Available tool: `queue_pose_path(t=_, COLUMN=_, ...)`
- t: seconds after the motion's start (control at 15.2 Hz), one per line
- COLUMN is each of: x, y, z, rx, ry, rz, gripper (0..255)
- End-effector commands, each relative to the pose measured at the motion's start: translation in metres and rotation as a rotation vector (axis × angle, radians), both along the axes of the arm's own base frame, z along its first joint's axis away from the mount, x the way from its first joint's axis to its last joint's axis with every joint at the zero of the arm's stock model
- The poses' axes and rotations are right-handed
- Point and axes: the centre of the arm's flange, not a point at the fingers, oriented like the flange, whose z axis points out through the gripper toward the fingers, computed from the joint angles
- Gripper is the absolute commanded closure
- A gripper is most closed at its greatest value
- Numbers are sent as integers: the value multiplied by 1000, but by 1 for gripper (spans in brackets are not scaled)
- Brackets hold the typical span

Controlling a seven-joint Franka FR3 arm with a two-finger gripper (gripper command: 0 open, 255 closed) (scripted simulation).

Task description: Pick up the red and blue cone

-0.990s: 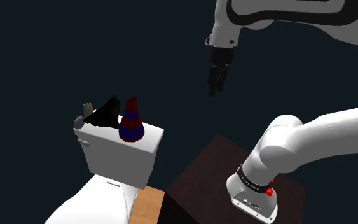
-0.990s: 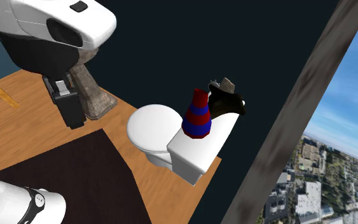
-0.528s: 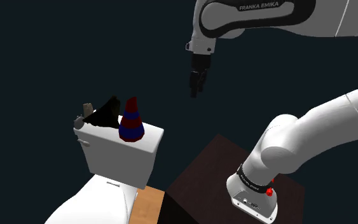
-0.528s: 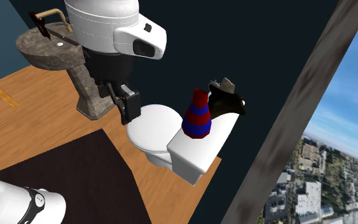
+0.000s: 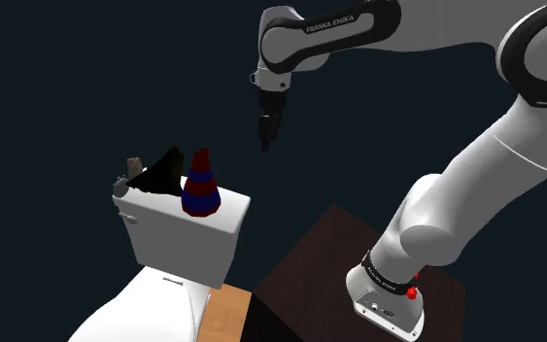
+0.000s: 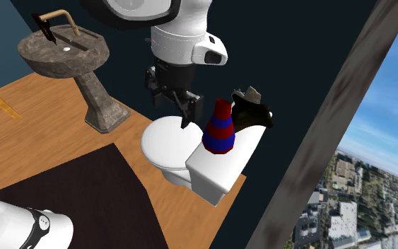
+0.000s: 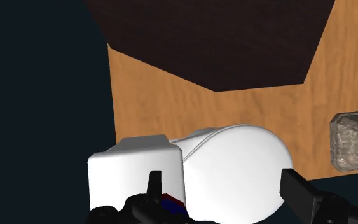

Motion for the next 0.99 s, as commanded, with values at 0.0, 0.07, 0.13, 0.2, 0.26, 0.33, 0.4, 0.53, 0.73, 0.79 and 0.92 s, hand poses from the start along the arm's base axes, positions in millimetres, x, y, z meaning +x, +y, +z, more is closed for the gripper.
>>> queue_pose_path(t=0.0, x=24, y=4, z=-14, rx=-2, ry=-11, rz=37, gripper=0)
queue_pose_path(t=0.07, x=35, y=7, z=-20, rx=-3, ry=-16, rz=54, gripper=0)
queue_pose_path(t=0.13, x=46, y=10, z=-25, rx=-4, ry=-21, rz=72, gripper=0)
queue_pose_path(t=0.2, x=56, y=13, z=-31, rx=-5, ry=-27, rz=90, gripper=0)
queue_pose_path(t=0.26, x=67, y=17, z=-36, rx=-6, ry=-32, rz=107, gripper=0)
queue_pose_path(t=0.33, x=78, y=21, z=-42, rx=-7, ry=-37, rz=125, gripper=0)
queue_pose_path(t=0.4, x=89, y=25, z=-47, rx=-8, ry=-42, rz=142, gripper=0)
queue_pose_path(t=0.53, x=110, y=34, z=-58, rx=-10, ry=-53, rz=178, gripper=0)
queue_pose_path(t=0.73, x=142, y=48, z=-74, rx=-13, ry=-68, rz=231, gripper=0)
queue_pose_path(t=0.79, x=152, y=53, z=-79, rx=-14, ry=-73, rz=248, gripper=0)
queue_pose_path(t=0.92, x=173, y=64, z=-89, rx=-16, ry=-84, rz=283, gripper=0)
